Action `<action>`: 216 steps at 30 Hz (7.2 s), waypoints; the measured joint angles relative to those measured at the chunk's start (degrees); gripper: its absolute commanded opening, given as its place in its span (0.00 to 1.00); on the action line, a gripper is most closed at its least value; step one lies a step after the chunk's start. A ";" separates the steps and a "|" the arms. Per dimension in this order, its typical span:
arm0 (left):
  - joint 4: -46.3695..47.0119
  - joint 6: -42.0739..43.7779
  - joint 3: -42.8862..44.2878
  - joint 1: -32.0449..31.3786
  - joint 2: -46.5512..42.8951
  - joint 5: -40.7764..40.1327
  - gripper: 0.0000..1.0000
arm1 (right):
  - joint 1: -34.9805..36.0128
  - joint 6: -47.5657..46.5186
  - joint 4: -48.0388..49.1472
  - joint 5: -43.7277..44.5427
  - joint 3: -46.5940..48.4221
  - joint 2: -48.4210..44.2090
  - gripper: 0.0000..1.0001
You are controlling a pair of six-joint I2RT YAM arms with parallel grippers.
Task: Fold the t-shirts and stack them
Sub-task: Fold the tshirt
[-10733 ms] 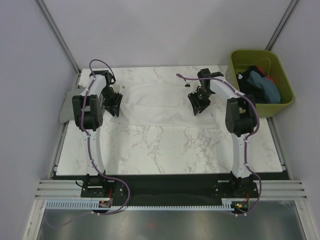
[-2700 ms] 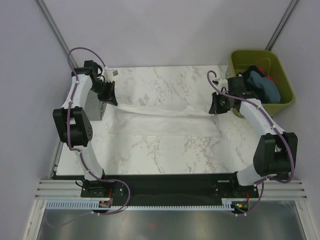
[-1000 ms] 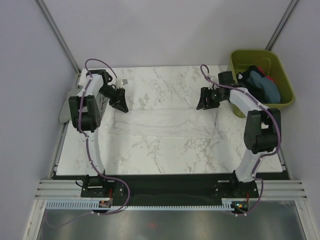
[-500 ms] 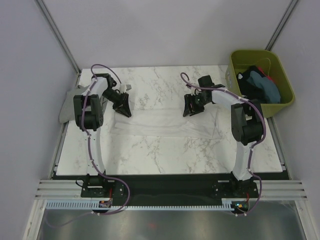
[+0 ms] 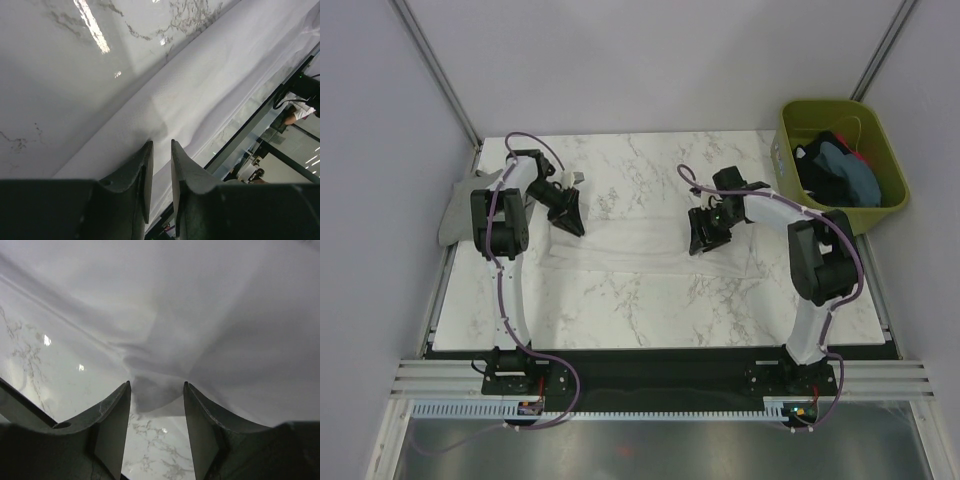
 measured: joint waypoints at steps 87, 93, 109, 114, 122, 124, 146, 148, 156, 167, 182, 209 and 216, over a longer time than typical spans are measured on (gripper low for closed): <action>0.13 -2.01 -0.63 0.00 -6.23 -0.44 0.35 | 1.29 1.86 -6.73 4.33 -17.20 -24.04 0.56; -0.11 -2.01 -4.85 0.00 -9.57 -2.27 0.34 | -3.50 4.42 -3.74 5.90 -9.31 -18.32 0.57; -0.02 -1.99 -6.27 -6.56 -6.60 -10.69 0.31 | -5.14 7.41 2.05 9.92 -4.22 -2.97 0.59; -0.02 -2.01 -6.32 -6.25 -4.68 -12.72 0.30 | -5.75 7.65 0.90 9.64 5.60 5.03 0.60; -1.57 -2.36 1.25 -7.63 -1.11 -16.28 0.28 | -5.84 6.95 1.70 10.08 31.30 21.92 0.61; -0.22 -2.78 1.95 -8.22 -1.14 -16.55 0.29 | -5.84 6.71 2.21 10.80 39.01 26.80 0.61; 7.89 -5.77 -15.26 -27.61 -17.57 -25.05 0.33 | -5.27 9.09 11.06 11.19 70.55 47.95 0.66; 8.41 -5.77 -15.26 -30.60 -20.17 -29.46 0.38 | -5.11 8.96 11.08 11.28 70.58 47.91 0.66; 13.33 -5.73 -10.05 -31.06 -32.46 -34.10 0.97 | -5.01 10.03 9.88 10.78 61.83 39.41 0.67; 37.11 -0.22 -37.24 -29.40 -39.80 -36.74 0.94 | -4.39 17.62 11.98 10.14 54.49 29.33 0.68; 40.00 0.09 -37.11 -27.47 -28.83 -34.73 0.88 | -2.19 14.97 11.58 16.13 57.90 39.65 0.68; 33.09 -6.86 -35.67 -44.68 -27.91 -27.54 1.00 | 0.87 14.36 13.53 11.45 66.88 46.38 0.69; 30.47 -8.02 -30.32 -49.94 -24.41 -26.82 1.00 | 2.03 15.04 14.38 10.14 68.89 47.89 0.70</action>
